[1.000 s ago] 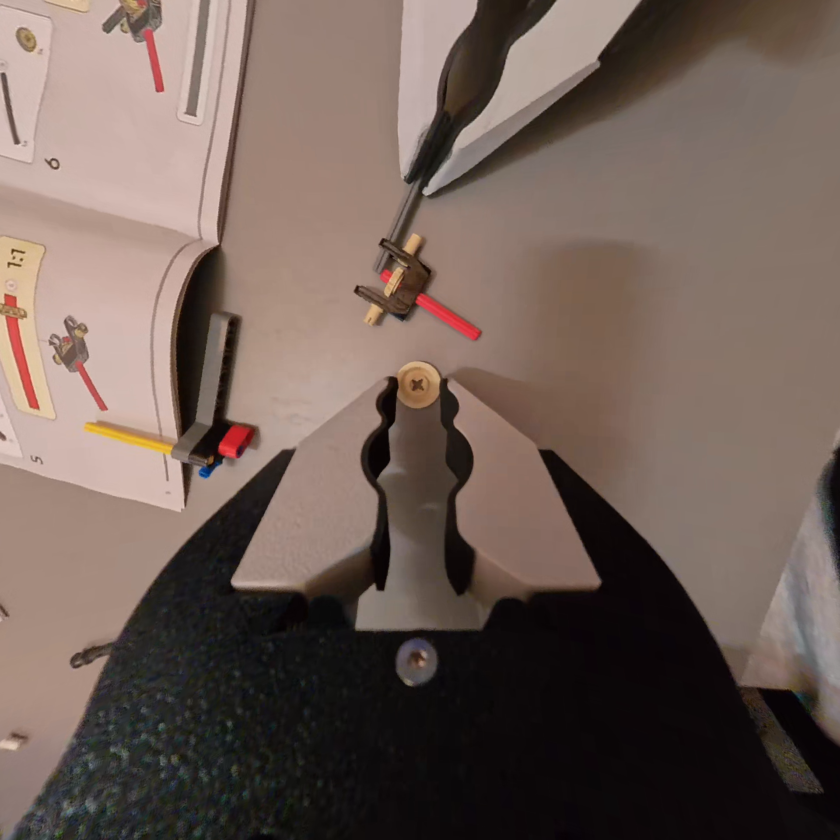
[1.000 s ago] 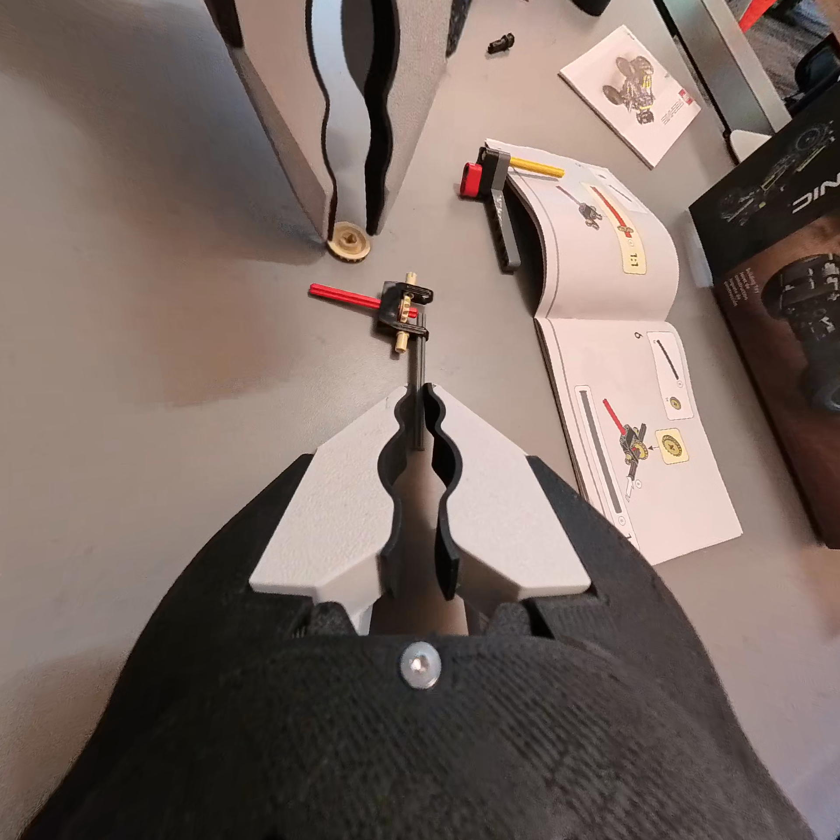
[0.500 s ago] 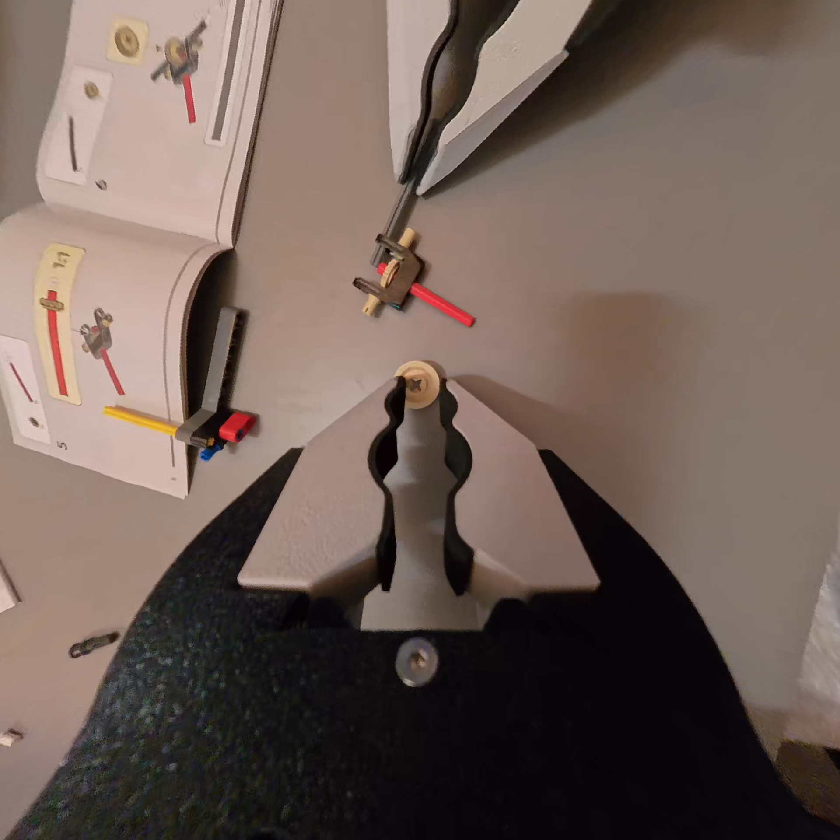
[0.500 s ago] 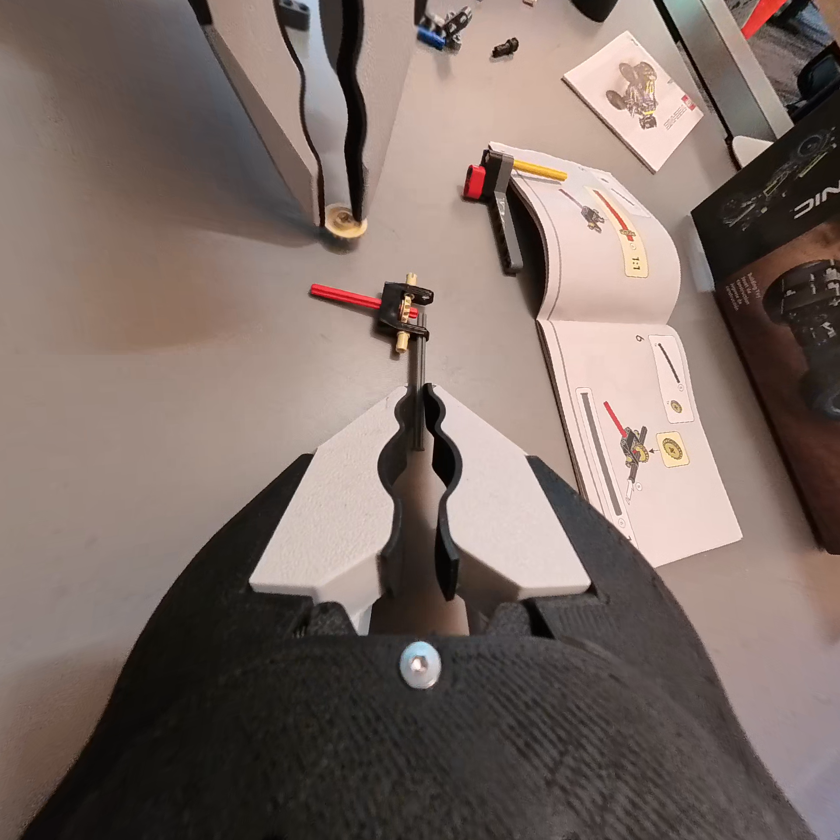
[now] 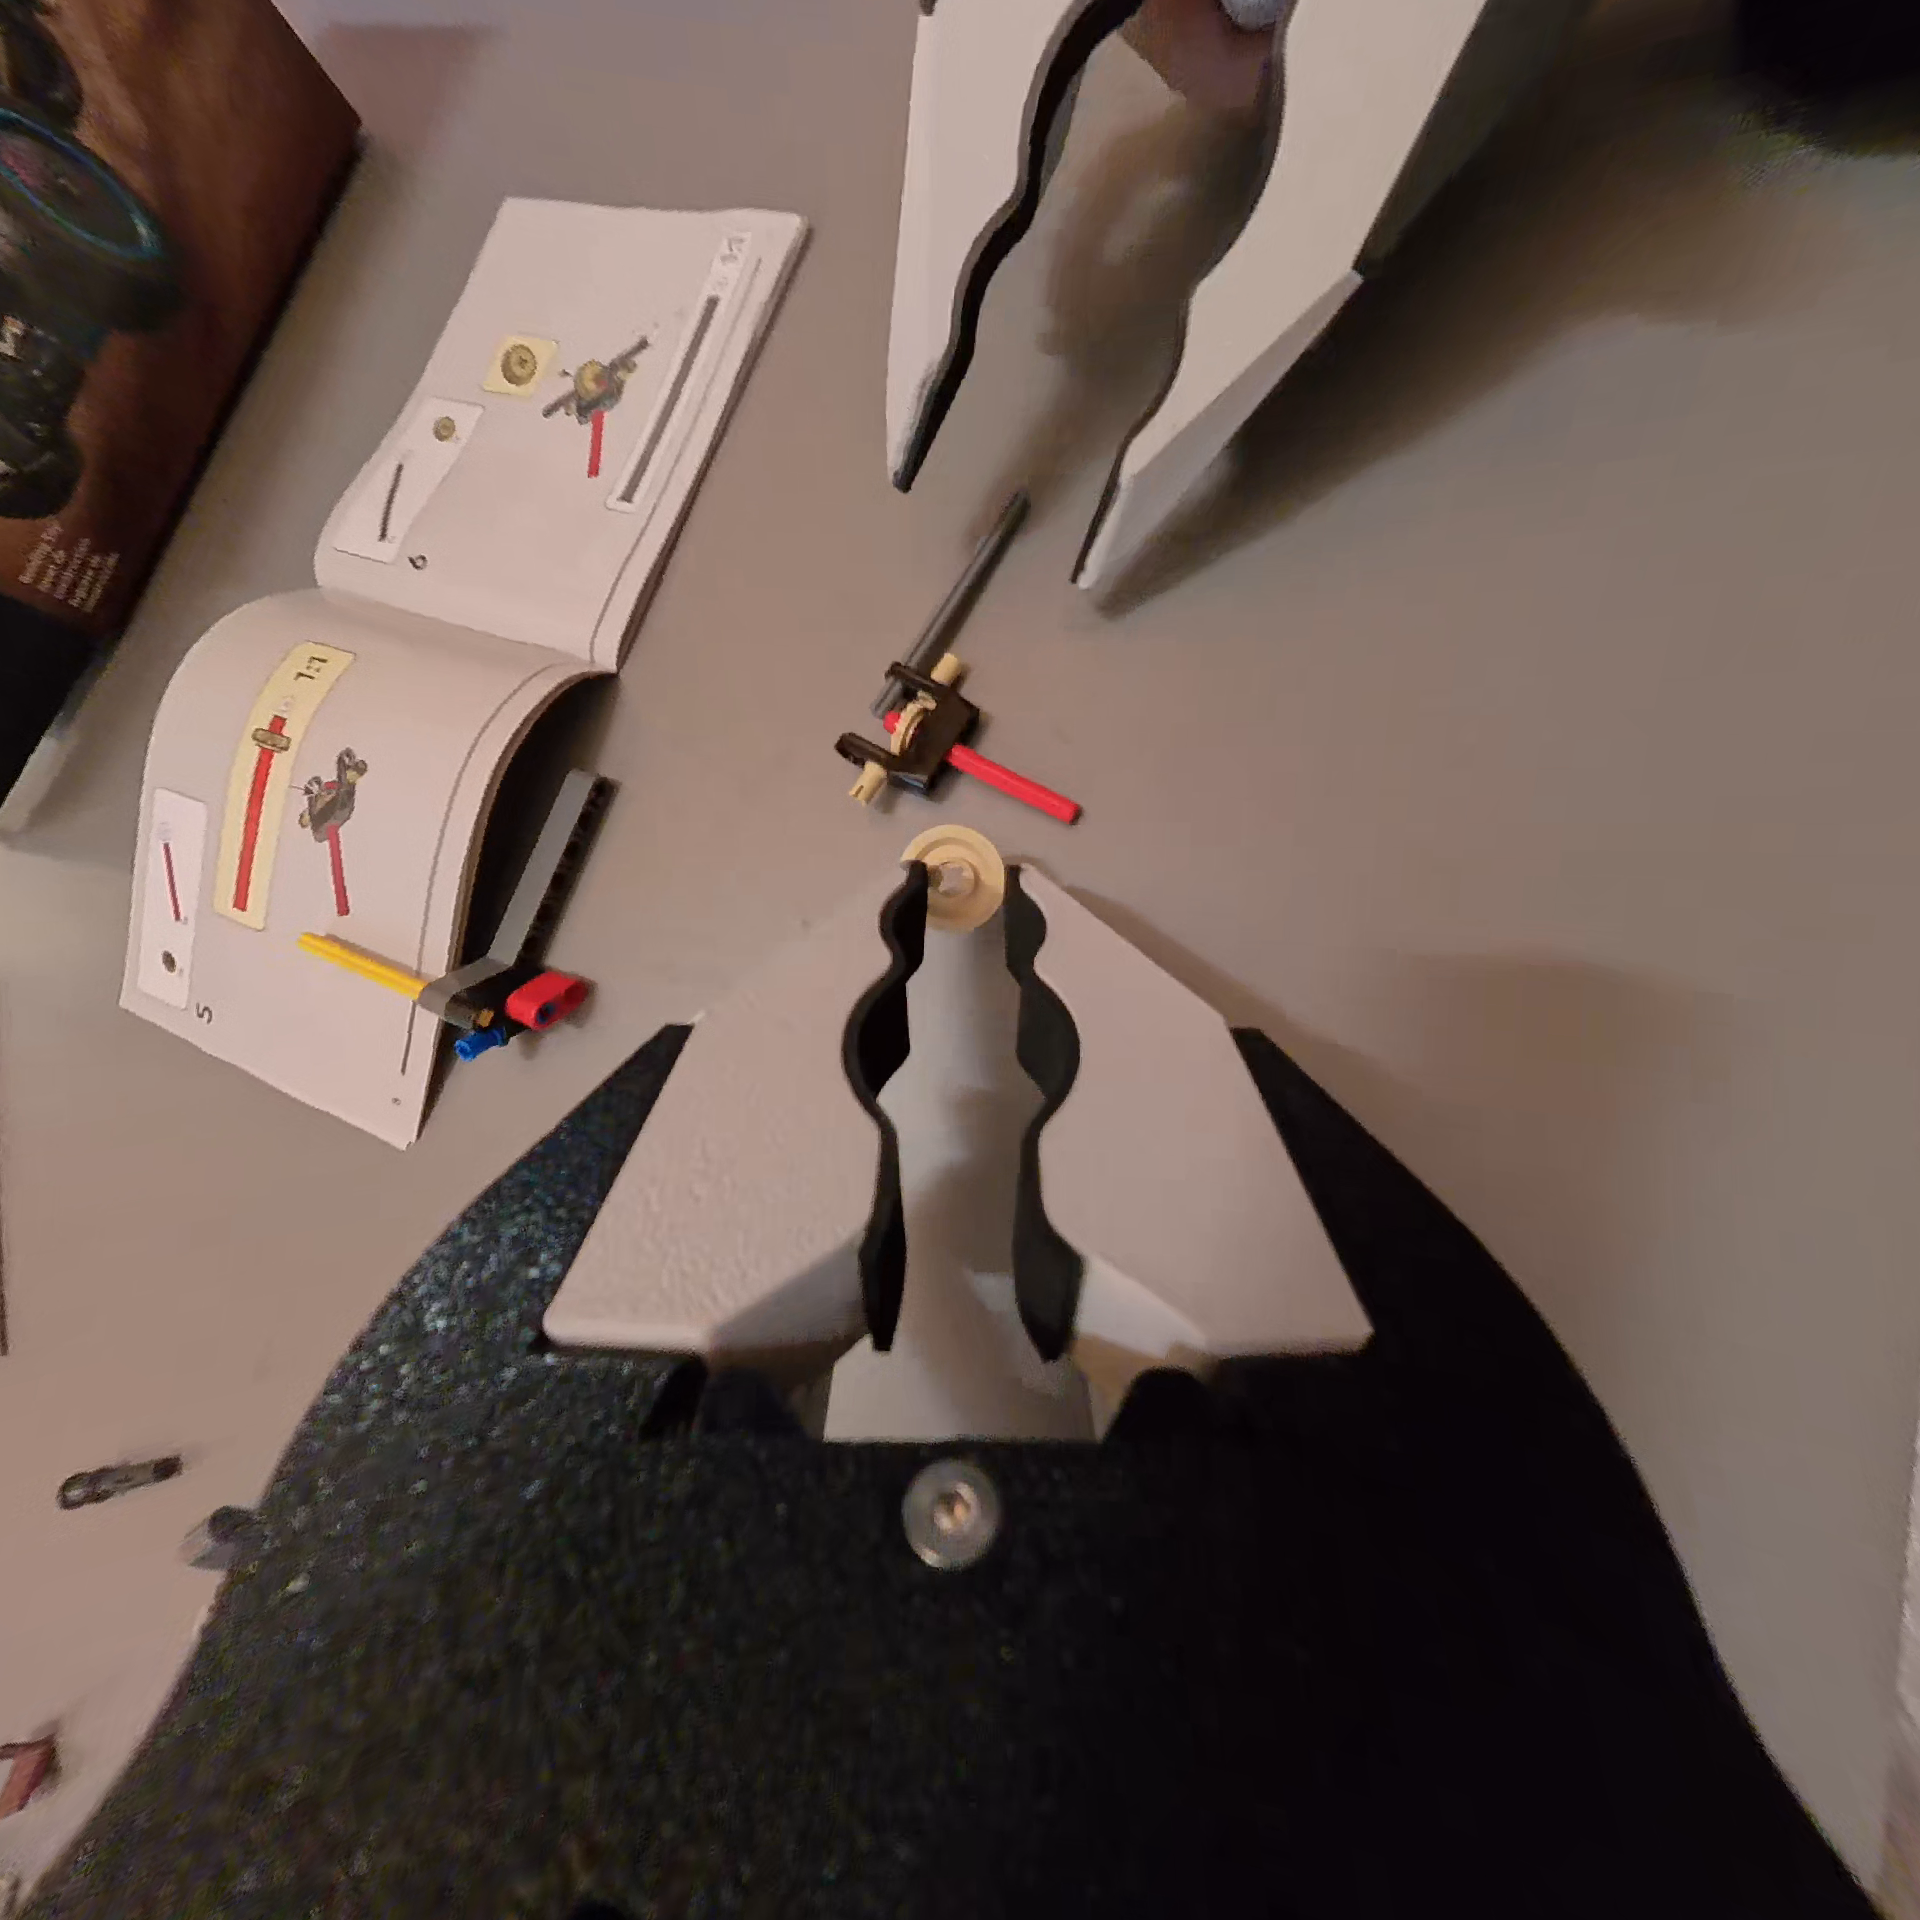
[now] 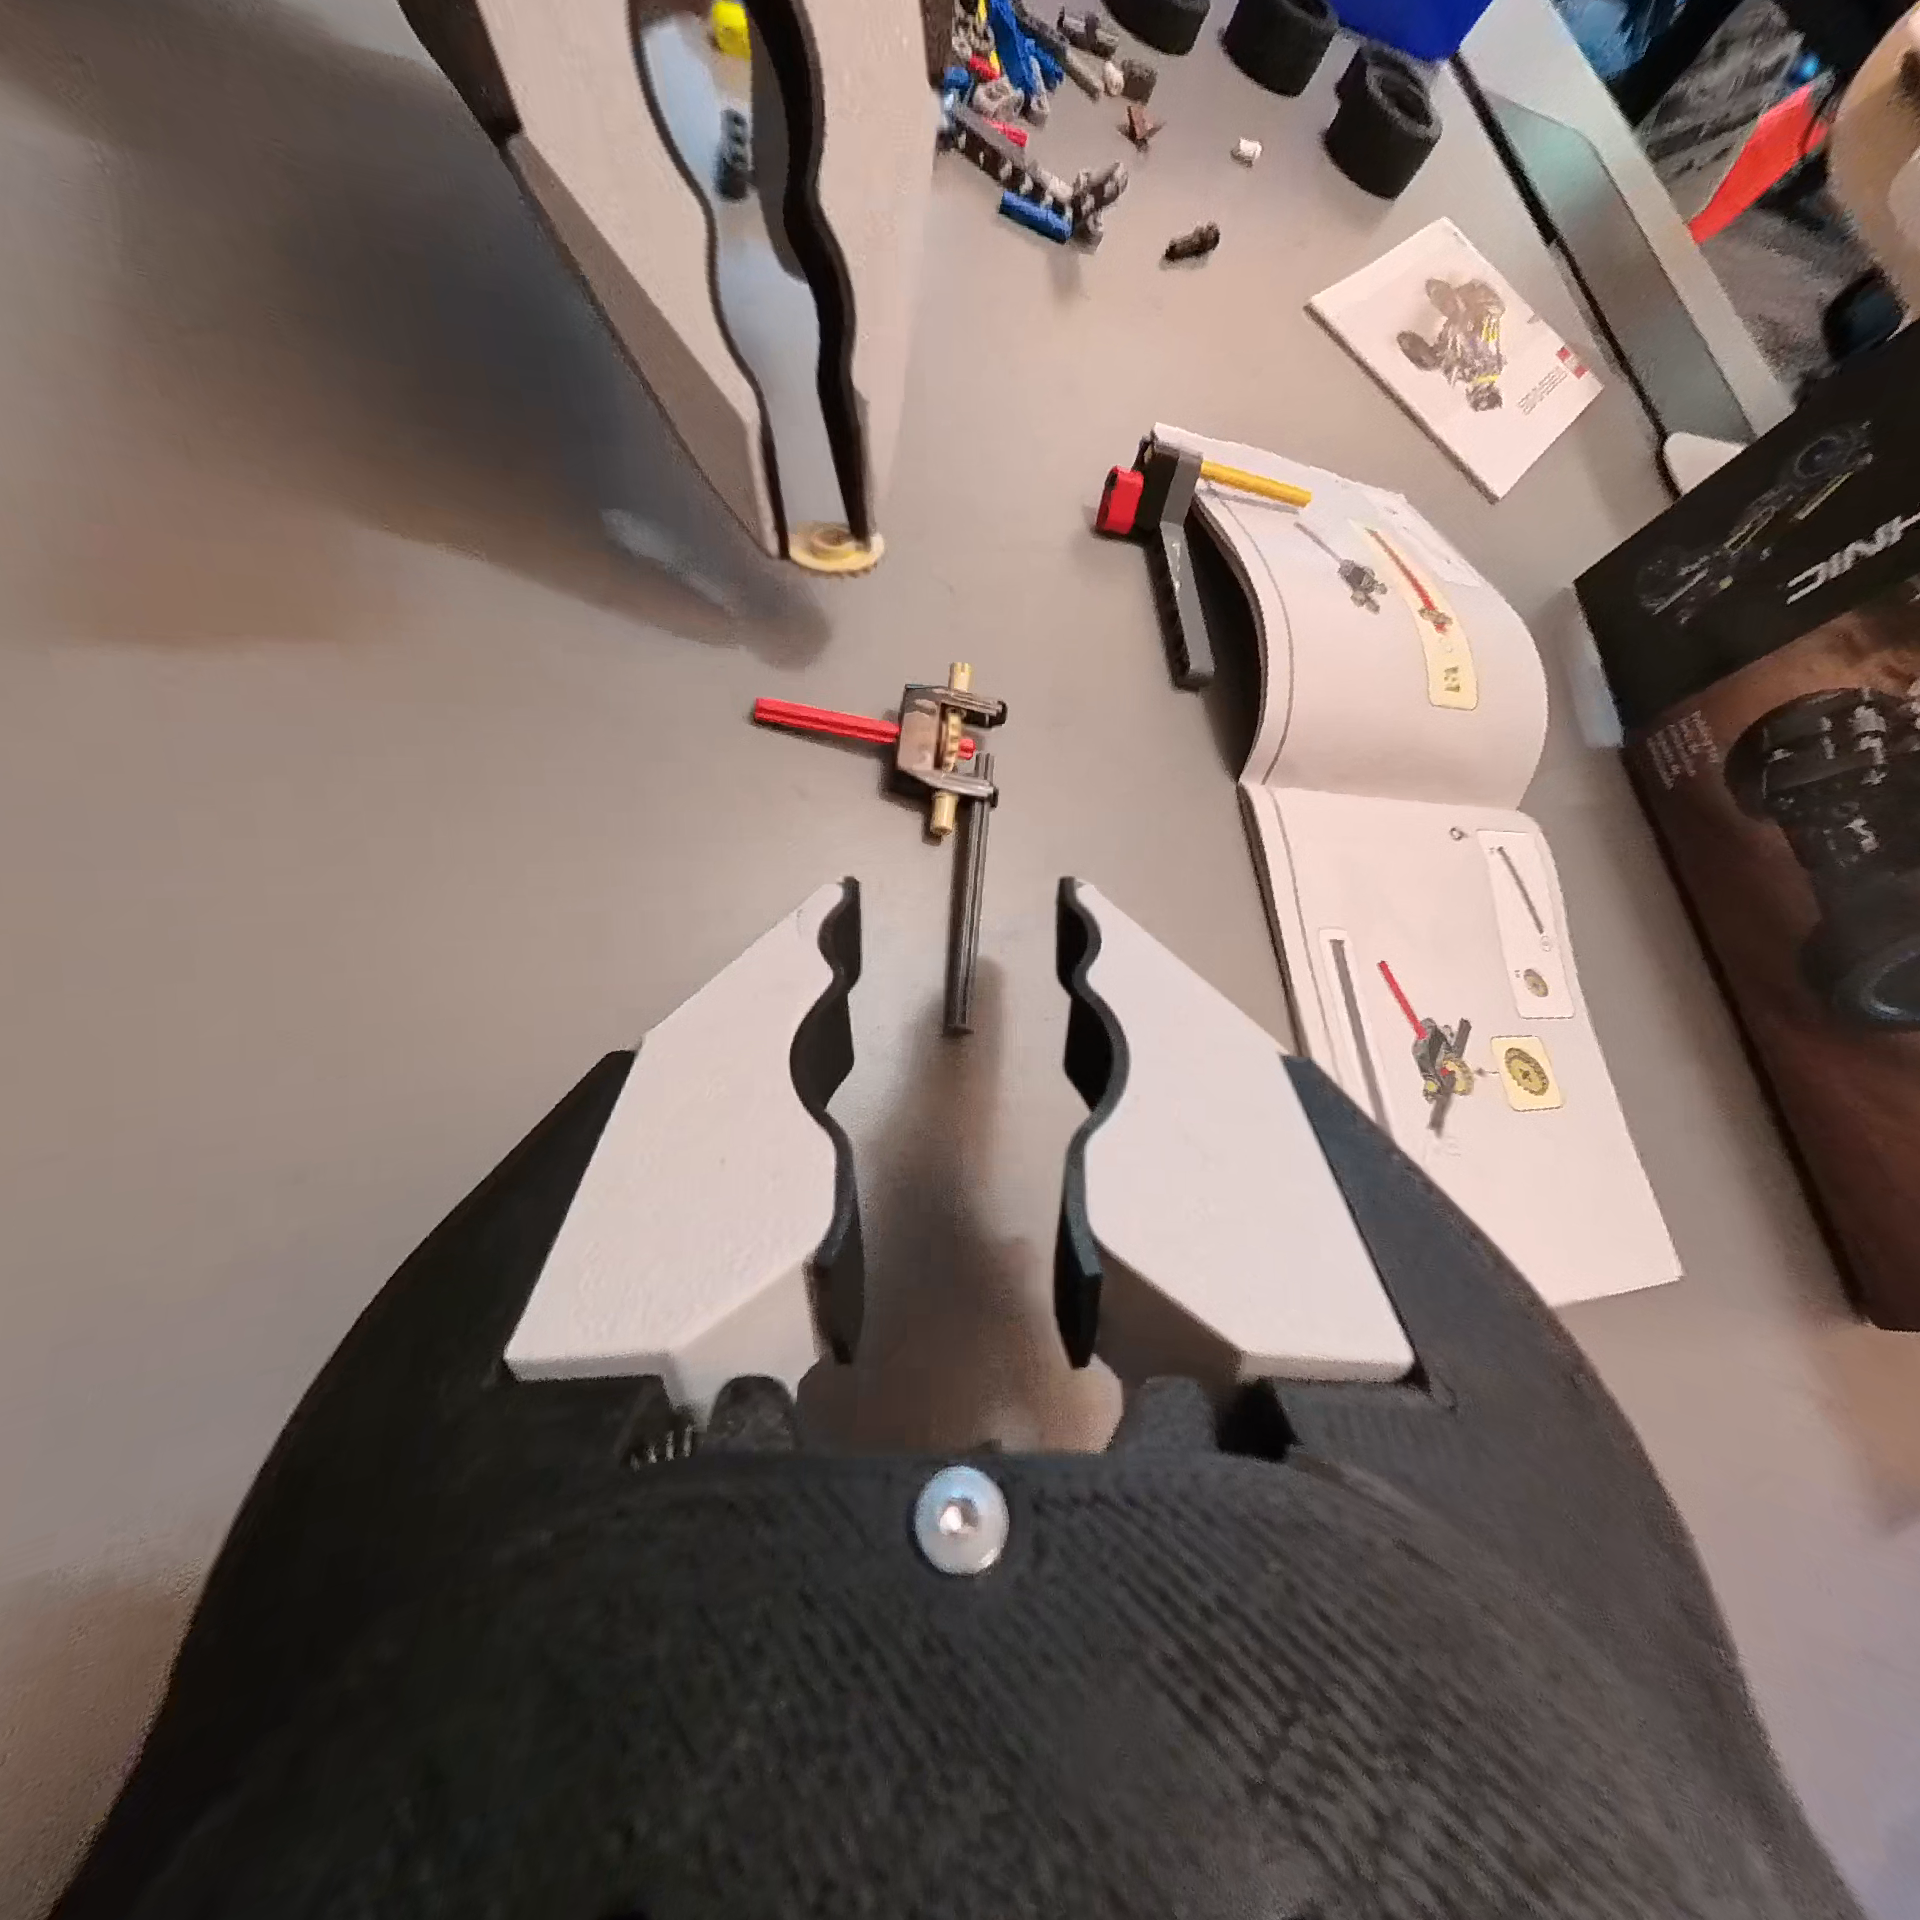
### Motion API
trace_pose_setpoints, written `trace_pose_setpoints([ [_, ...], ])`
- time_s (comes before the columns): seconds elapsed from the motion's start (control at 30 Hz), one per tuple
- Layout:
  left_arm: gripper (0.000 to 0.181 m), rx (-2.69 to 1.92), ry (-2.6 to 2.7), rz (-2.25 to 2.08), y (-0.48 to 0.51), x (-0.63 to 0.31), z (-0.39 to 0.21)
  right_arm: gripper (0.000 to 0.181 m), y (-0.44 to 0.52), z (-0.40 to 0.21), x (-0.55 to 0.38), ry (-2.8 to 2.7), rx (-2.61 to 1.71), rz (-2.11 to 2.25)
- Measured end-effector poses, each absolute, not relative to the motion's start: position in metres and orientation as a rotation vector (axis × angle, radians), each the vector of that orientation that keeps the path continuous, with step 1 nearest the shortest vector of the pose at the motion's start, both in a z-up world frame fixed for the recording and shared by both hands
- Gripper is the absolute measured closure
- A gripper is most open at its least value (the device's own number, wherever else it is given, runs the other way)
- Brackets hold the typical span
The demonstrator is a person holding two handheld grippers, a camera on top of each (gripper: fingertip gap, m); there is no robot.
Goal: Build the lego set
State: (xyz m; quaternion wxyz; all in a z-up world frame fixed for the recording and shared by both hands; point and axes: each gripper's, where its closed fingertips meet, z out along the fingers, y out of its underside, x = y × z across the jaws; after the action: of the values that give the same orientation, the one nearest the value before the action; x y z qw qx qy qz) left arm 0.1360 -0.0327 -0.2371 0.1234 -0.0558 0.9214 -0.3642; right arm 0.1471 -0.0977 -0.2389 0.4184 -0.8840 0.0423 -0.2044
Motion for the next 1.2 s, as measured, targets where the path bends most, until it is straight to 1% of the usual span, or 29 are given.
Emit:
trace_pose_setpoints([
  [0.03, 0.169, -0.167, 2.667, -1.089, -0.034, 0.136, -0.234, 0.144, -0.098, -0.233, 0.145, 0.094, -2.197, -0.515],
  [0.07, 0.169, -0.162, 2.644, -1.105, -0.036, 0.136, -0.231, 0.144, -0.097, -0.225, 0.144, 0.104, -2.167, -0.512],
  [0.17, 0.169, -0.068, 2.539, -1.08, -0.039, 0.137, -0.221, 0.156, -0.094, -0.202, 0.147, 0.259, -2.049, -0.433],
  [0.27, 0.169, 0.103, 2.349, -0.991, -0.045, 0.139, -0.202, 0.148, -0.081, -0.188, 0.14, 0.396, -1.902, -0.195],
  [0.33, 0.169, 0.22, 2.223, -0.921, -0.05, 0.138, -0.19, 0.148, -0.077, -0.181, 0.147, 0.515, -1.798, -0.086],
  [0.47, 0.169, 0.361, 2.05, -0.835, -0.058, 0.132, -0.175, 0.15, -0.066, -0.171, 0.138, 0.533, -1.677, 0.097],
  [0.5, 0.169, 0.376, 2.027, -0.831, -0.06, 0.131, -0.174, 0.154, -0.064, -0.171, 0.135, 0.519, -1.678, 0.121],
  [0.6, 0.169, 0.388, 1.974, -0.855, -0.065, 0.129, -0.168, 0.169, -0.059, -0.174, 0.129, 0.476, -1.706, 0.126],
  [0.73, 0.169, 0.371, 1.953, -0.882, -0.065, 0.13, -0.166, 0.18, -0.058, -0.169, 0.126, 0.407, -1.693, 0.101],
  [0.8, 0.17, 0.347, 1.955, -0.925, -0.065, 0.132, -0.166, 0.18, -0.057, -0.169, 0.127, 0.375, -1.695, 0.059],
  [0.83, 0.174, 0.32, 1.958, -0.958, -0.065, 0.133, -0.165, 0.18, -0.058, -0.17, 0.13, 0.368, -1.71, 0.01],
  [0.93, 0.173, 0.122, 2.038, -1.149, -0.061, 0.137, -0.158, 0.18, -0.057, -0.165, 0.139, 0.266, -1.764, -0.282],
  [1.1, 0.168, -0.801, 2.259, -1.551, -0.05, 0.151, -0.162, 0.181, -0.054, -0.159, 0.161, 0.122, -1.832, -0.89],
  [1.2, 0.165, -1.154, 2.245, -1.795, -0.052, 0.151, -0.157, 0.18, -0.05, -0.163, 0.166, -0.008, -1.882, -1.194],
])
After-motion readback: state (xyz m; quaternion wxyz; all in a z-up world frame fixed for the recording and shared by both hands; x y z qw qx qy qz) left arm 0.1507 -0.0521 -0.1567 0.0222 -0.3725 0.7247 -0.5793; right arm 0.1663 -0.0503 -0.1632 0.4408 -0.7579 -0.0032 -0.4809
